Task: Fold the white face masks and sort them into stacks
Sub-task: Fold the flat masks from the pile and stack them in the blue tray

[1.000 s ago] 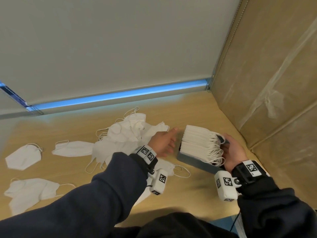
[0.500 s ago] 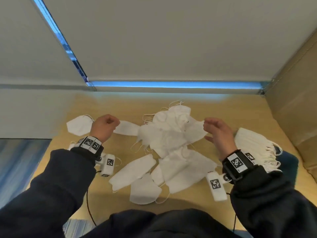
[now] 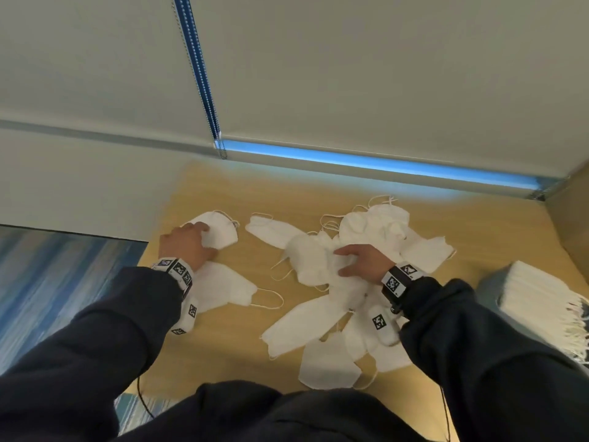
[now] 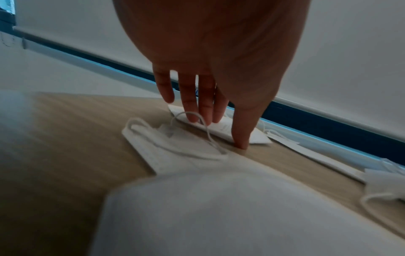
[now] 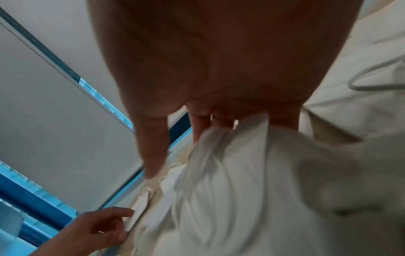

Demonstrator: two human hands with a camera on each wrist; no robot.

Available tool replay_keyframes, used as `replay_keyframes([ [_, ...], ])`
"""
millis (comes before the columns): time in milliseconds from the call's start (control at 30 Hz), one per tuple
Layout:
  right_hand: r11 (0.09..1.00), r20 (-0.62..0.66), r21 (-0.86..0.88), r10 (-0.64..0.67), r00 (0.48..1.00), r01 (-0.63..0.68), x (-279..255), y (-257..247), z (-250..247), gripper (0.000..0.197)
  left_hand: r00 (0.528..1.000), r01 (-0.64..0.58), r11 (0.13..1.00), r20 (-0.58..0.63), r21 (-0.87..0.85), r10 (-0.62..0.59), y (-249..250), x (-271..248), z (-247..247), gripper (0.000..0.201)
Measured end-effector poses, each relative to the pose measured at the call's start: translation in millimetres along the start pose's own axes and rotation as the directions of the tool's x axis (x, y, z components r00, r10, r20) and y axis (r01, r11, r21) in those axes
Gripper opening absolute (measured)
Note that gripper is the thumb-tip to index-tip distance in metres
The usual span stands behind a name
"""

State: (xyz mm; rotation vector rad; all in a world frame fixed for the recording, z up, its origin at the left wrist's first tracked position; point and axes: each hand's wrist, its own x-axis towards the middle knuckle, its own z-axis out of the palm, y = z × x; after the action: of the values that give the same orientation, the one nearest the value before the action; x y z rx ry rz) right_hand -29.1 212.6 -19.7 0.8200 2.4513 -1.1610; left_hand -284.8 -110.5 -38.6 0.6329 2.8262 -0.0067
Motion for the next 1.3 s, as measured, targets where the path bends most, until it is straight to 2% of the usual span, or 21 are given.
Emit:
replay_keyframes([
  [100, 0.989, 0.147, 0.15, -0.037, 0.988, 0.015, 3.3, -23.2, 15.3, 0.034, 0.998, -0.029, 0.997, 0.048, -0.065, 0.032, -4.8, 9.1, -0.2, 0.061],
  [167, 0.944, 0.122, 0.33, -0.018, 0.992, -0.023, 5.7, -31.8, 11.6, 0.019, 0.999, -0.01, 0.991, 0.041, -0.136, 0.016, -9.4, 15.6, -4.3, 0.053],
  [200, 0.929, 0.012, 0.369, 0.016, 1.0, -0.019, 9.6, -31.6, 6.0, 0.014, 1.0, 0.0, 0.986, 0.012, -0.165, 0.002, -12.8, 20.3, -5.5, 0.048],
  [233, 0.95, -0.158, 0.311, 0.063, 0.985, -0.01, 16.5, -27.1, -2.8, 0.012, 1.0, 0.008, 0.984, -0.014, -0.177, -0.011, -16.4, 24.6, -6.3, 0.047],
  [267, 0.98, -0.312, 0.196, 0.098, 0.945, -0.037, 23.1, -21.8, -13.9, 0.013, 0.999, 0.019, 0.987, -0.024, -0.162, -0.023, -19.9, 28.3, -6.5, 0.053],
  [333, 0.985, -0.444, -0.026, 0.143, 0.884, -0.173, 35.8, -10.8, -33.5, 0.032, 0.998, 0.057, 0.986, 0.024, -0.159, -0.054, -25.1, 33.5, -8.8, 0.071],
  [433, 0.909, -0.378, -0.213, 0.26, 0.888, -0.357, 52.7, 4.0, -45.5, 0.084, 0.986, 0.128, 0.942, 0.145, -0.312, -0.085, -26.5, 39.4, -14.0, 0.086],
  [500, 0.892, -0.375, -0.189, 0.322, 0.869, -0.412, 60.7, 13.2, -45.1, 0.098, 0.984, 0.103, 0.942, 0.172, -0.318, -0.049, -22.2, 37.3, -23.3, 0.067],
  [533, 0.895, -0.399, -0.138, 0.342, 0.85, -0.425, 62.3, 11.5, -43.9, 0.095, 0.99, 0.069, 0.943, 0.141, -0.326, -0.023, -19.0, 33.3, -31.0, 0.049],
  [600, 0.931, -0.436, 0.015, 0.333, 0.836, -0.364, 66.7, 8.3, -44.7, 0.073, 0.999, -0.003, 0.898, 0.046, -0.439, 0.026, -9.7, 19.0, -46.3, 0.019],
  [667, 0.964, -0.426, 0.097, 0.264, 0.865, -0.247, 61.7, -3.9, -48.4, 0.05, 0.997, -0.068, 0.761, -0.02, -0.646, 0.072, 8.3, -5.0, -61.5, 0.011],
  [700, 0.972, -0.415, 0.135, 0.23, 0.88, -0.191, 57.0, -9.2, -51.3, 0.056, 0.993, -0.099, 0.665, -0.028, -0.74, 0.118, 21.2, -18.0, -66.9, 0.013],
  [767, 0.973, -0.414, 0.206, 0.183, 0.892, -0.104, 43.1, -21.0, -58.8, 0.068, 0.956, -0.177, 0.533, -0.014, -0.827, 0.294, 51.4, -41.3, -64.3, 0.021],
  [800, 0.97, -0.417, 0.233, 0.168, 0.893, -0.074, 33.9, -29.4, -63.4, 0.062, 0.91, -0.243, 0.546, 0.008, -0.802, 0.415, 67.3, -49.0, -53.8, 0.027],
  [867, 0.953, -0.391, 0.301, 0.156, 0.907, -0.034, 16.5, -43.9, -76.3, 0.05, 0.766, -0.441, 0.654, 0.122, -0.615, 0.631, 95.0, -56.0, -21.6, 0.036],
  [900, 0.943, -0.375, 0.332, 0.143, 0.916, -0.012, 8.2, -50.1, -83.9, 0.044, 0.706, -0.533, 0.698, 0.203, -0.478, 0.679, 104.6, -56.7, -4.4, 0.038],
  [933, 0.936, -0.364, 0.352, 0.136, 0.921, 0.001, -2.6, -57.2, -91.0, 0.036, 0.685, -0.588, 0.73, 0.264, -0.349, 0.679, 110.0, -55.8, 9.7, 0.038],
  [1000, 0.913, -0.372, 0.407, 0.131, 0.919, 0.034, -21.2, -62.1, -103.1, 0.024, 0.719, -0.594, 0.774, 0.288, -0.218, 0.633, 111.8, -50.3, 22.9, 0.035],
  [1100, 0.816, -0.375, 0.573, 0.188, 0.908, 0.068, -45.0, -59.2, -111.4, 0.022, 0.788, -0.507, 0.824, 0.252, -0.252, 0.561, 101.2, -33.7, 17.4, 0.034],
  [1233, 0.601, -0.22, 0.799, 0.271, 0.937, 0.014, -61.5, -48.5, -91.3, 0.029, 0.883, -0.36, 0.878, 0.188, -0.315, 0.43, 65.7, -17.0, -19.9, 0.037],
  [1300, 0.503, -0.116, 0.863, 0.288, 0.951, -0.047, -64.3, -48.7, -70.5, 0.033, 0.926, -0.271, 0.863, 0.131, -0.426, 0.355, 45.7, -13.6, -36.0, 0.031],
])
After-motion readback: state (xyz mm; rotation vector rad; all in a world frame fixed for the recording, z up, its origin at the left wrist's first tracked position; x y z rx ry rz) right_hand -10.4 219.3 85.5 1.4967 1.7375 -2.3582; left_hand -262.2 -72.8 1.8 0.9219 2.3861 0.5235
